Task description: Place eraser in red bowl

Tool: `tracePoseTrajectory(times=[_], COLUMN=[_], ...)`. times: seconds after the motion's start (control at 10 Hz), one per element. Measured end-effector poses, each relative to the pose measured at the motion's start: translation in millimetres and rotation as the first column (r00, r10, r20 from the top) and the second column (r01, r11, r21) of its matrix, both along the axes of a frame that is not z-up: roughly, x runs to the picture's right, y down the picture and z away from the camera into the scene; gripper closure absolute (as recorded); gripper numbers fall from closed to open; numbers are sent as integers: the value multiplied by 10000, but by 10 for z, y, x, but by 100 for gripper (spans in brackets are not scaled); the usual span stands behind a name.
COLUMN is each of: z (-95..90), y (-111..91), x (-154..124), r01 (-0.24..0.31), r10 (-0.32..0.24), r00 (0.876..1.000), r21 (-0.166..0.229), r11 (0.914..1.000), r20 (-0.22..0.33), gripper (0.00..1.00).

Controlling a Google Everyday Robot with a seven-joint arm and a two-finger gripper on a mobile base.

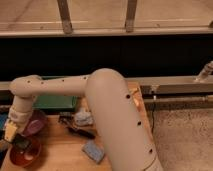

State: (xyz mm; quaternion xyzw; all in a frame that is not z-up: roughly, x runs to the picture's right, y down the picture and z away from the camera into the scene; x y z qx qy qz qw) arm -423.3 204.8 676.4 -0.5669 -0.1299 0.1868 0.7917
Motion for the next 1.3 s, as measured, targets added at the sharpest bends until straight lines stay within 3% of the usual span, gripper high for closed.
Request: tracePoseTrajectory(times=[0.7, 0.9, 1.3], z=[-8, -5, -2], y=[8, 11, 11], x=[-12, -11, -8], r01=[16, 15, 13], r10=[-16, -15, -13], r00=[10000, 10000, 10000], r21=[0, -9, -12], r11=[10000, 10000, 10000], r20=[18, 15, 11], gripper=[27, 20, 20])
